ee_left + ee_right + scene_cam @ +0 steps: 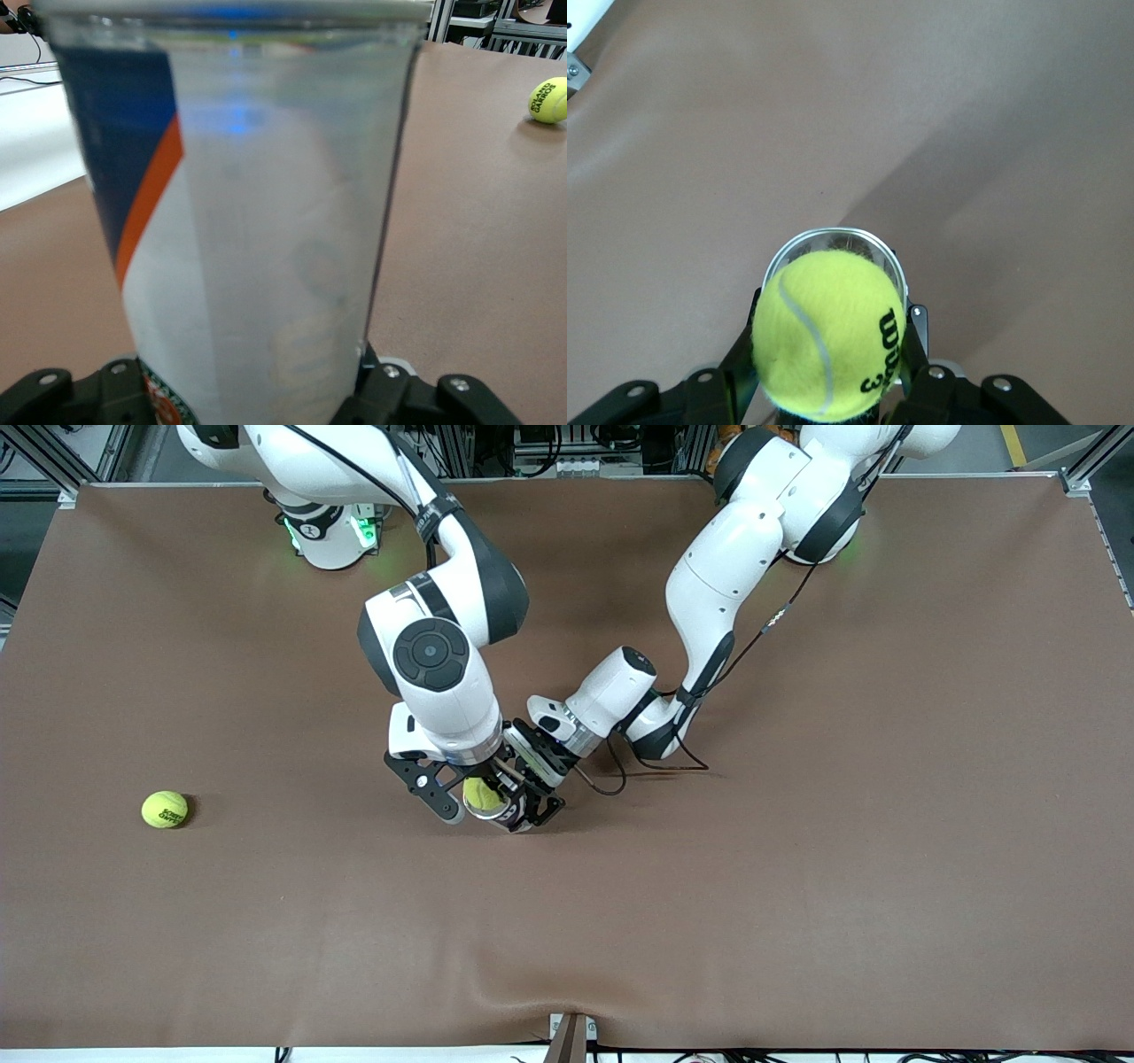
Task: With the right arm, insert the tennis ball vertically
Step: 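Open the right gripper to drop the ball into the tube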
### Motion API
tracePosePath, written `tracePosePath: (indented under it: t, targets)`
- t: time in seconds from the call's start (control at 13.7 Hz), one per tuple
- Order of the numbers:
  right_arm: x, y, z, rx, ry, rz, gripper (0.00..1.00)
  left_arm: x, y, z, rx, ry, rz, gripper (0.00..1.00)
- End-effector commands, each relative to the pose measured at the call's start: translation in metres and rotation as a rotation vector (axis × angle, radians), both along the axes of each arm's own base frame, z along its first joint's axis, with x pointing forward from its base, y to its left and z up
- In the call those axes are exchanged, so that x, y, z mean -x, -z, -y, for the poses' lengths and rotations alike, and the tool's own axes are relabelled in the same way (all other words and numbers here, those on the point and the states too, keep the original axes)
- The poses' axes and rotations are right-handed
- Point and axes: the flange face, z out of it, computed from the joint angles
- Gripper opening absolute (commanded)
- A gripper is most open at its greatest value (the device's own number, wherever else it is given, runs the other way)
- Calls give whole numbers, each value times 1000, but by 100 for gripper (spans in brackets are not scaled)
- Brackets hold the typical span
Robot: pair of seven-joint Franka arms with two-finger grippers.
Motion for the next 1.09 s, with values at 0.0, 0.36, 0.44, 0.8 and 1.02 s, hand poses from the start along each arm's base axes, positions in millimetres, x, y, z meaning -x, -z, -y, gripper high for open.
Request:
tracePosePath:
  t: [0.0,0.36,0.44,0.8,1.02]
  targets:
    - [-9,-5,5,-44,33,-8,79,-2,-1,2,21,-16,1,76]
    - [-9,-5,5,-45,37,-9,91,-2,-1,2,21,-16,1,77]
    - [-9,-5,5,-45,37,-9,91,-2,-1,2,21,-16,1,77]
    - [-19,-19,42,-30,19,-67,84,-3,-2,2,22,-16,2,77]
    - [-31,-46,107,-24,-95,-121,87,-3,-2,1,22,-17,2,77]
